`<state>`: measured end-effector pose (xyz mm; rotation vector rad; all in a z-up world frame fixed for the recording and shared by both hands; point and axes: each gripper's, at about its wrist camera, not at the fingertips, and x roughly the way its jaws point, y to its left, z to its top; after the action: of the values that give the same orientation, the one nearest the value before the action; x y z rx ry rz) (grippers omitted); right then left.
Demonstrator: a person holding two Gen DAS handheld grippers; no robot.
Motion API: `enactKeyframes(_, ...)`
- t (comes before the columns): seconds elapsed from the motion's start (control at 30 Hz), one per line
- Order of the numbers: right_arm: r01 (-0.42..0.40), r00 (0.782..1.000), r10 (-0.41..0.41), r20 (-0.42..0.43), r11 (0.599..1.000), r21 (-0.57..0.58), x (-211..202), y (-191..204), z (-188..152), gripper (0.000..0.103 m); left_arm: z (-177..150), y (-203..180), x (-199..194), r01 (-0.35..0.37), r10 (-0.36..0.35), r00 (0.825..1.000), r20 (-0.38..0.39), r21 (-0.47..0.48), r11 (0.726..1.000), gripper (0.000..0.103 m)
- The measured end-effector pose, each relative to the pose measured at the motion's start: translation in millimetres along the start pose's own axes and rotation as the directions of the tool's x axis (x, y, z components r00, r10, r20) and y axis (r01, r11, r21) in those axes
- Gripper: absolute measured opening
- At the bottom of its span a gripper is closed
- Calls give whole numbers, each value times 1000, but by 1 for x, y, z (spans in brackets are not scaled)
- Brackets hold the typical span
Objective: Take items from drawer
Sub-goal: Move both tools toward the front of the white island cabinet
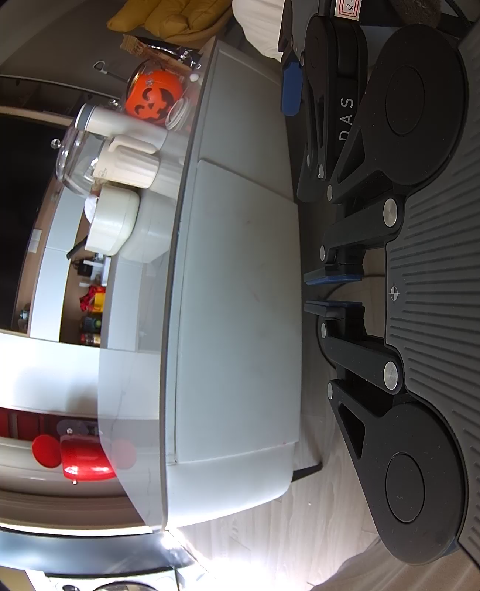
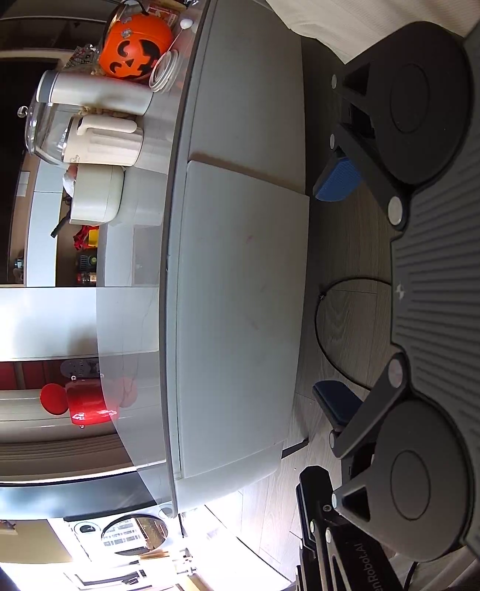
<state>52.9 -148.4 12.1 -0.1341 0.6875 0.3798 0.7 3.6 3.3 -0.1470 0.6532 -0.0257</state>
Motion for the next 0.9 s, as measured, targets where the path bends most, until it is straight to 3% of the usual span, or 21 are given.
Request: enactKeyframes(0.9,-8,1000,8,-8,1000,-2,1,5,-1,103,4,-7,5,16,-15,1000,-16,13,1000,11)
